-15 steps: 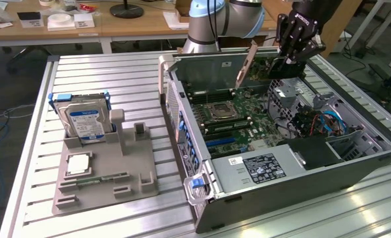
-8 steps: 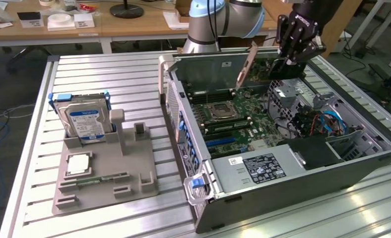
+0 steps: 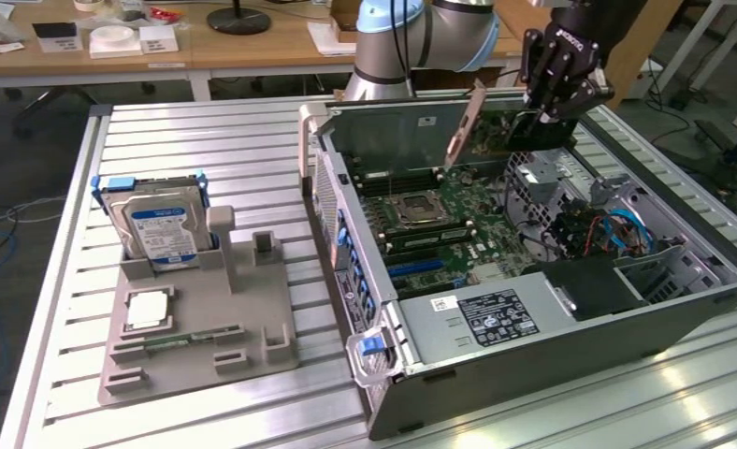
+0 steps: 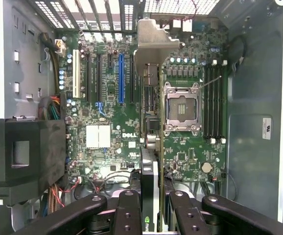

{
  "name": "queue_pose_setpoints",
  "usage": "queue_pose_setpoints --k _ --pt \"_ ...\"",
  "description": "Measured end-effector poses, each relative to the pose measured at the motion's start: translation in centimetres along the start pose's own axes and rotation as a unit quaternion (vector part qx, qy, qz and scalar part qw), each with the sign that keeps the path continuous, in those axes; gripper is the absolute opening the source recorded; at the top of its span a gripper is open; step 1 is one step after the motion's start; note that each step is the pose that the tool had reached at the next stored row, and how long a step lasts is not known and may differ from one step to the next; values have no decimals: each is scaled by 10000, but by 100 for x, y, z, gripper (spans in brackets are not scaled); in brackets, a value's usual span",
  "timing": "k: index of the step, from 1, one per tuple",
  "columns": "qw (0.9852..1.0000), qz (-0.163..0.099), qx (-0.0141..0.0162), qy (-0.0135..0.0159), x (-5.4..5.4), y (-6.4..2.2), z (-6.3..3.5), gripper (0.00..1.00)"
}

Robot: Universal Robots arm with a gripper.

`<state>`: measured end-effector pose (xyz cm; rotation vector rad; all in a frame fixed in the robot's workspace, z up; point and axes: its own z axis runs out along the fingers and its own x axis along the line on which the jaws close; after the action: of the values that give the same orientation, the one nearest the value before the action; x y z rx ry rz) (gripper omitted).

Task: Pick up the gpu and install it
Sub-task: 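Insert the gpu into the slot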

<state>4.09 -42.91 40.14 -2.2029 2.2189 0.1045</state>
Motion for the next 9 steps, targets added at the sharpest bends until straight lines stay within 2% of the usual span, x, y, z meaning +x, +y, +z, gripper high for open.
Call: queue_pose_setpoints --k 6,9 --pt "10000 -4 59 -1 2 2 37 27" --pt "9999 -12 106 -1 4 10 61 27"
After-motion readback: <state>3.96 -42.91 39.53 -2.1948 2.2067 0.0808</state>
